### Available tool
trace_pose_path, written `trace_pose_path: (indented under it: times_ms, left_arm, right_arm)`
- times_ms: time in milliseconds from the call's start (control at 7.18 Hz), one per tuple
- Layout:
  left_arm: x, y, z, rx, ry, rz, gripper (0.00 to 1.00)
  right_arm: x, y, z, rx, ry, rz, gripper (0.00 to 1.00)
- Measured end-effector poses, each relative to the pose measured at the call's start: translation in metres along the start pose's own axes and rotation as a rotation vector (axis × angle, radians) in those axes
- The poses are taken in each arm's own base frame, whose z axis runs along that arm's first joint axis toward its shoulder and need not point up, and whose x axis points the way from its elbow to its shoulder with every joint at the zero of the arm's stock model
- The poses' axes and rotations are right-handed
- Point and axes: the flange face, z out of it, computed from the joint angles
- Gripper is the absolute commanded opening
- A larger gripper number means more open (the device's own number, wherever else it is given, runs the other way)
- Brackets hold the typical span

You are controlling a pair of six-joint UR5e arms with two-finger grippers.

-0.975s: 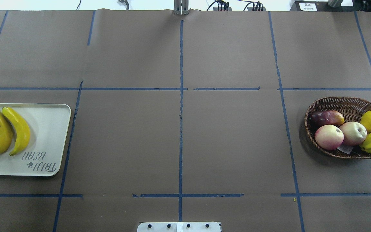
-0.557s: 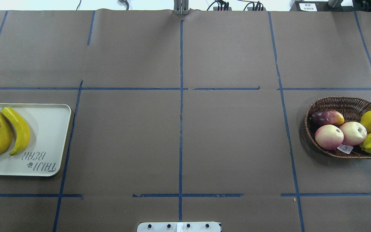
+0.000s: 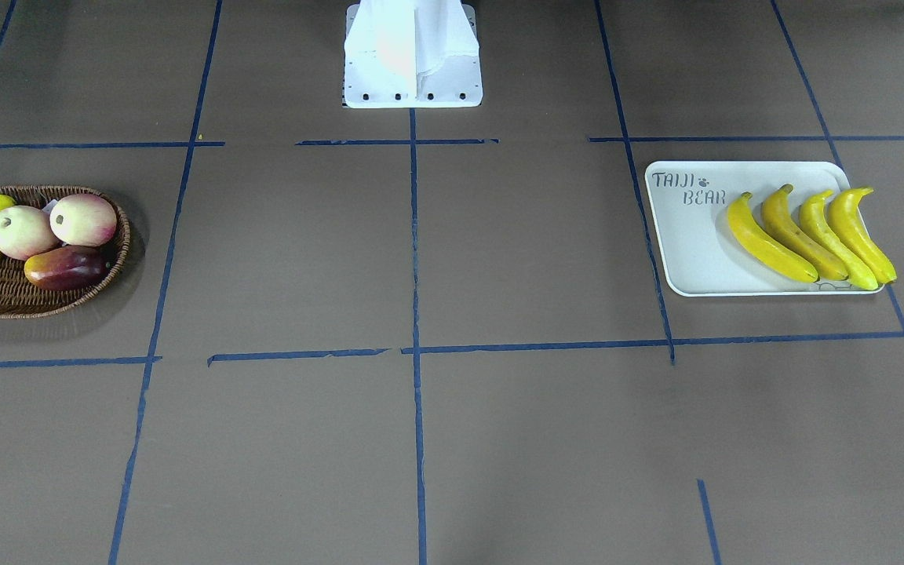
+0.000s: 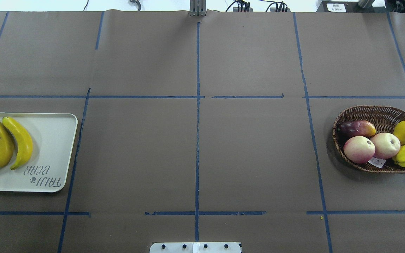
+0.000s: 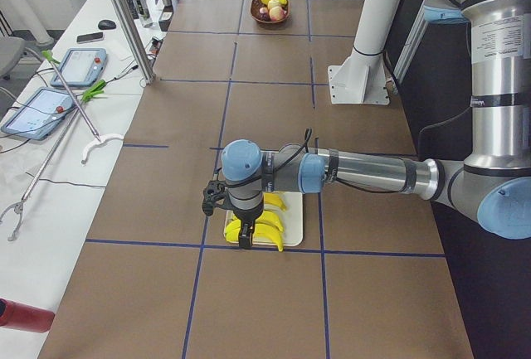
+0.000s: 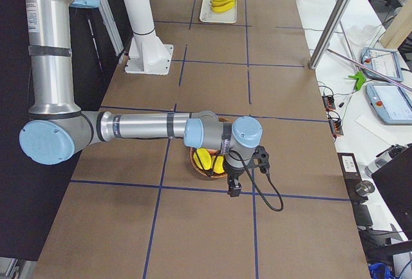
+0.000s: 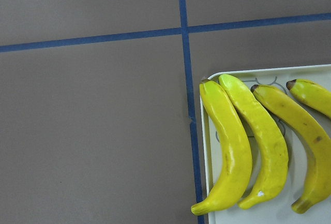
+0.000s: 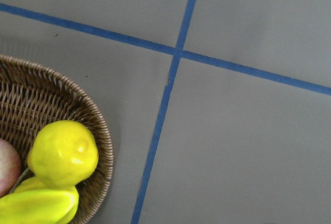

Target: Transfer all bananas from basket to plate

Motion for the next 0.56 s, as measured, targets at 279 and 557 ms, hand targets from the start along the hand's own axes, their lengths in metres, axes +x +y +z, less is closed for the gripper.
trace_pose_path:
  times_ms: [279, 557]
  left_arm:
    - [-0.0007, 0.0051, 0.0011, -0.003, -0.004, -0.003, 1.00]
    - [-0.0001, 0.0067, 0.0013, -0.003, -0.004, 0.001, 1.00]
  right_arm:
    - [0.0000, -0.0006, -0.0009, 0.024, 0.007, -0.007, 0.99]
    - [0.0002, 0.0001, -0.0005, 0.031, 0.007, -0.011, 0.99]
